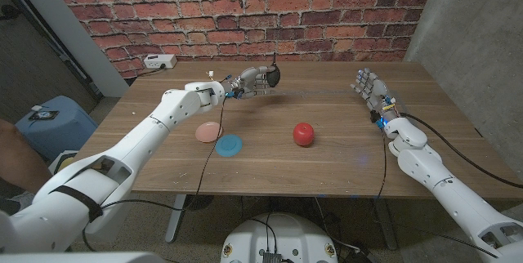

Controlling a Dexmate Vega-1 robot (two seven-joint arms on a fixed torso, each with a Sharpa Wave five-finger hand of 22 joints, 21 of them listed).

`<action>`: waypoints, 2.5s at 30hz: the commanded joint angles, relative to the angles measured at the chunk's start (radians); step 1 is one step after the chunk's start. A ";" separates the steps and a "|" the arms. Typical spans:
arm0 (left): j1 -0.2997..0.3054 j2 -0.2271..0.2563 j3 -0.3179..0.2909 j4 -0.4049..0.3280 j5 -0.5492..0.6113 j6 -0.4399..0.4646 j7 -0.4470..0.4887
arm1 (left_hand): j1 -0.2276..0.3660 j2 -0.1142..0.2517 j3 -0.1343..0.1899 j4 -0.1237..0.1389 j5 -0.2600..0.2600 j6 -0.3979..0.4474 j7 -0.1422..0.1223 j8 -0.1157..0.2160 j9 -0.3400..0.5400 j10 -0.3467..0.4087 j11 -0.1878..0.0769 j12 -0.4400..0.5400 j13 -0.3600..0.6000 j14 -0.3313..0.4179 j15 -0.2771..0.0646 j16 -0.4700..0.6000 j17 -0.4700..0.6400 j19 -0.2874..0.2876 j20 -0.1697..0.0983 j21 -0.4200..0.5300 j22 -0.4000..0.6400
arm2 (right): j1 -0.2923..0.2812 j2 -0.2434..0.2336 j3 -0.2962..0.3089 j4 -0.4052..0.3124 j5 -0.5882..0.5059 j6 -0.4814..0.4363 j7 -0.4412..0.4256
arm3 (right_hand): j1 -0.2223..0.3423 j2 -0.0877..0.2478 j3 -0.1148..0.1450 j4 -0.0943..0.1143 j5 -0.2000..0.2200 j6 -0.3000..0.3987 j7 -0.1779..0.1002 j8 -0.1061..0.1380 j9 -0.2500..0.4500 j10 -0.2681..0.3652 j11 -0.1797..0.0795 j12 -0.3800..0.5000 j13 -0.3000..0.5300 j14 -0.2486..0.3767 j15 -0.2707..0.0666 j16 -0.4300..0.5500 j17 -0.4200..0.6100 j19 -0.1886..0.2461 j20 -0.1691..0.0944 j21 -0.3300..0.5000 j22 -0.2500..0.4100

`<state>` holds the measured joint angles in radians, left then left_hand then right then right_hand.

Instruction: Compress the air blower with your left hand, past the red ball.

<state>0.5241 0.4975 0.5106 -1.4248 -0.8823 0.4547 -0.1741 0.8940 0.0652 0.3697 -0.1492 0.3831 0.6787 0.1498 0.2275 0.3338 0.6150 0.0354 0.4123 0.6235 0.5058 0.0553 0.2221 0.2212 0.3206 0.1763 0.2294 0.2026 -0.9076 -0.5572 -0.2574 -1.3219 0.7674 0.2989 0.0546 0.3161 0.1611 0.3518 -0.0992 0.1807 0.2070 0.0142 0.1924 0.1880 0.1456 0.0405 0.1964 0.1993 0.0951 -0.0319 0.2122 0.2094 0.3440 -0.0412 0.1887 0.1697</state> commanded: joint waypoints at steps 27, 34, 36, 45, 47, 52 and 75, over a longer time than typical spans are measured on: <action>0.046 -0.004 -0.026 -0.047 -0.029 0.002 0.089 | 0.166 0.023 0.009 -0.032 -0.019 0.173 -0.031 0.062 0.013 0.207 -0.051 0.074 0.016 0.194 -0.117 0.121 0.054 0.157 -0.042 0.078 0.007 | -0.022 -0.017 0.008 -0.031 0.003 -0.009 -0.009 | 0.008 -0.001 -0.003 0.001 -0.001 0.003 0.007 0.003 0.003 -0.004 -0.002 0.004 0.001 -0.002 0.005 0.007 0.003 0.009 -0.006 0.005 0.002; 0.063 0.008 -0.037 -0.065 -0.037 0.004 0.109 | 0.201 0.026 0.008 -0.031 -0.026 0.215 -0.052 0.079 0.017 0.255 -0.070 0.086 0.013 0.236 -0.146 0.151 0.068 0.189 -0.060 0.097 0.008 | -0.030 -0.015 0.004 -0.045 -0.001 -0.011 -0.018 | 0.008 -0.001 -0.003 0.001 -0.001 0.003 0.006 0.003 0.003 -0.003 -0.001 0.004 0.001 -0.002 0.005 0.007 0.003 0.009 -0.006 0.005 0.002; 0.068 0.012 -0.040 -0.068 -0.042 0.005 0.110 | 0.207 0.028 0.007 -0.030 -0.028 0.223 -0.057 0.082 0.019 0.274 -0.077 0.091 0.013 0.244 -0.156 0.157 0.072 0.198 -0.062 0.102 0.008 | -0.030 -0.015 0.002 -0.048 -0.004 -0.012 -0.021 | 0.008 -0.001 -0.003 0.001 -0.001 0.003 0.007 0.003 0.003 -0.003 -0.001 0.004 0.001 -0.003 0.004 0.007 0.003 0.009 -0.006 0.005 0.002; 0.084 0.022 -0.053 -0.078 -0.054 0.002 0.126 | 0.244 0.031 0.007 -0.031 -0.036 0.270 -0.078 0.104 0.027 0.327 -0.112 0.111 0.024 0.292 -0.183 0.188 0.088 0.235 -0.080 0.124 0.010 | -0.030 -0.014 -0.006 -0.063 -0.013 -0.018 -0.032 | 0.008 -0.001 -0.003 0.001 -0.001 0.003 0.007 0.003 0.003 -0.003 -0.001 0.004 0.001 -0.002 0.005 0.007 0.003 0.009 -0.006 0.005 0.002; 0.086 0.023 -0.055 -0.080 -0.057 0.003 0.131 | 0.253 0.032 0.008 -0.032 -0.037 0.283 -0.083 0.110 0.029 0.337 -0.117 0.115 0.027 0.300 -0.189 0.193 0.092 0.238 -0.083 0.127 0.010 | -0.030 -0.015 -0.008 -0.066 -0.015 -0.021 -0.034 | 0.008 -0.001 -0.003 0.001 -0.001 0.003 0.007 0.003 0.003 -0.003 -0.002 0.004 0.001 -0.002 0.004 0.007 0.003 0.009 -0.005 0.005 0.002; 0.083 0.024 -0.054 -0.072 -0.061 0.003 0.125 | 0.275 0.031 0.008 -0.034 -0.041 0.306 -0.096 0.124 0.036 0.354 -0.130 0.122 0.034 0.320 -0.204 0.210 0.104 0.253 -0.096 0.137 0.010 | -0.029 -0.017 -0.010 -0.071 -0.018 -0.025 -0.038 | 0.008 -0.001 -0.003 0.001 -0.001 0.003 0.006 0.003 0.003 -0.004 -0.001 0.004 0.001 -0.002 0.004 0.007 0.003 0.008 0.000 0.005 0.002; 0.040 0.013 -0.041 0.022 -0.054 -0.013 0.042 | 0.281 0.027 0.002 -0.014 -0.048 0.272 -0.082 0.114 0.040 0.319 -0.113 0.108 0.052 0.295 -0.193 0.197 0.118 0.231 -0.092 0.143 0.011 | 0.021 0.004 -0.039 -0.034 -0.037 -0.042 -0.033 | 0.009 -0.001 -0.004 0.001 -0.001 0.004 0.006 0.004 0.003 -0.003 -0.002 0.004 0.000 -0.003 0.004 0.007 0.003 0.007 0.000 0.005 0.002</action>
<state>0.5859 0.5155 0.4629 -1.4478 -0.9413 0.4508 -0.0886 1.1768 0.0943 0.3703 -0.1723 0.3364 0.9703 0.0605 0.3507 0.3741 0.9544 -0.0827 0.5307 0.6737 0.8156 -0.1404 0.4264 0.3368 0.5658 0.0805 0.3701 0.2121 -0.9123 -0.5681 -0.2808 -1.3803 0.7397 0.2616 0.0168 0.3161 0.1611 0.3518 -0.0992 0.1807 0.2070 0.0142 0.1924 0.1881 0.1421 0.0370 0.1964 0.1992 0.0951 -0.0319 0.2122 0.2091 0.3440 -0.0412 0.1887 0.1697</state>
